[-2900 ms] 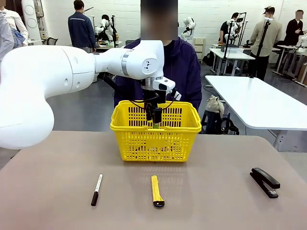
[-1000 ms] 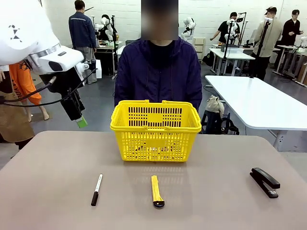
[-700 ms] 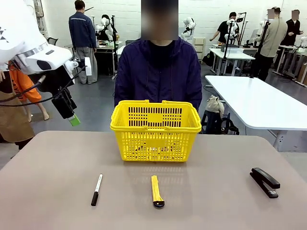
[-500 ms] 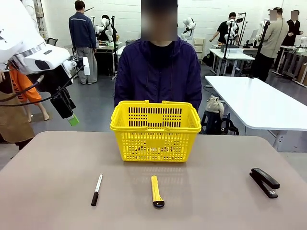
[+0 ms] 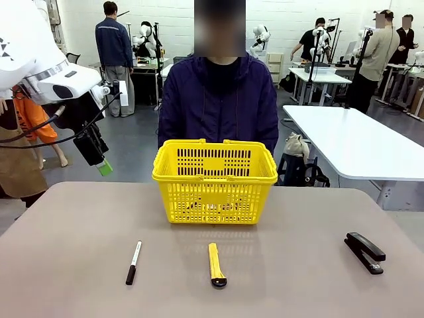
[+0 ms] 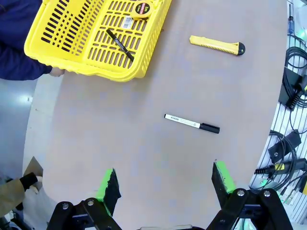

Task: Place the items the person wants into the basket.
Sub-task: Pick up the item the person points to and place it in the Market Basket.

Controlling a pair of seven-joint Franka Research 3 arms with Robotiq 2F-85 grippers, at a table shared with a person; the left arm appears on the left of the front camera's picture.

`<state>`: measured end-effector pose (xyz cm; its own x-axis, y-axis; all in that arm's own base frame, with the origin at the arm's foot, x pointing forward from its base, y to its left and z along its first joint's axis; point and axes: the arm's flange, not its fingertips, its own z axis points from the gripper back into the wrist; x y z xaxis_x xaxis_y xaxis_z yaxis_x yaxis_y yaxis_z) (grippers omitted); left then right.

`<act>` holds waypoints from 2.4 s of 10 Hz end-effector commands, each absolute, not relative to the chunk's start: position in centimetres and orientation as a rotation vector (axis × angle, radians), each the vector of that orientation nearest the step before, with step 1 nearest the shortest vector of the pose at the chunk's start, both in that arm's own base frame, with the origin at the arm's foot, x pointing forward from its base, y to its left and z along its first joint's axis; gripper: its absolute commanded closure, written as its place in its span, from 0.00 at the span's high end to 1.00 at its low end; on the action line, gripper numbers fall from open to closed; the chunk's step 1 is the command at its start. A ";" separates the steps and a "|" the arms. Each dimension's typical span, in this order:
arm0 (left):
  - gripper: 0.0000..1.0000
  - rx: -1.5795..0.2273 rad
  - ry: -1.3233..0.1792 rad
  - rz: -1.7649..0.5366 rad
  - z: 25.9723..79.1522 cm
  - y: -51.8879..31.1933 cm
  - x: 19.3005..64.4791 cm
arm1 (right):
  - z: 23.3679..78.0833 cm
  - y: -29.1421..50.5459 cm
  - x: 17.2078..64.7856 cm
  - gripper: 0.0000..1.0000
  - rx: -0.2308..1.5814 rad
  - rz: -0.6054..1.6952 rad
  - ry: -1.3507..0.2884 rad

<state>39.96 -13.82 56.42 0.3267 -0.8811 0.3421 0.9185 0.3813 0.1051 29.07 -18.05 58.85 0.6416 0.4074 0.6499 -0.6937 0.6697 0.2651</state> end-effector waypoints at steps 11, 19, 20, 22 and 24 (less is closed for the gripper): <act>1.00 -0.557 -0.658 -1.218 58.0 5.4 32.8 | 58.8 -18.1 29.1 1.00 0.554 0.677 -0.615; 1.00 -0.679 -0.718 -1.262 56.0 8.2 33.0 | 58.8 -18.1 29.1 1.00 0.554 0.677 -0.615; 1.00 -0.679 -0.718 -1.262 56.0 8.2 33.0 | 58.8 -18.1 29.1 1.00 0.554 0.677 -0.615; 1.00 -0.679 -0.718 -1.262 56.0 8.2 33.0 | 58.8 -18.1 29.1 1.00 0.554 0.677 -0.615; 1.00 -0.679 -0.718 -1.262 56.0 8.2 33.0 | 58.8 -18.1 29.1 1.00 0.554 0.677 -0.615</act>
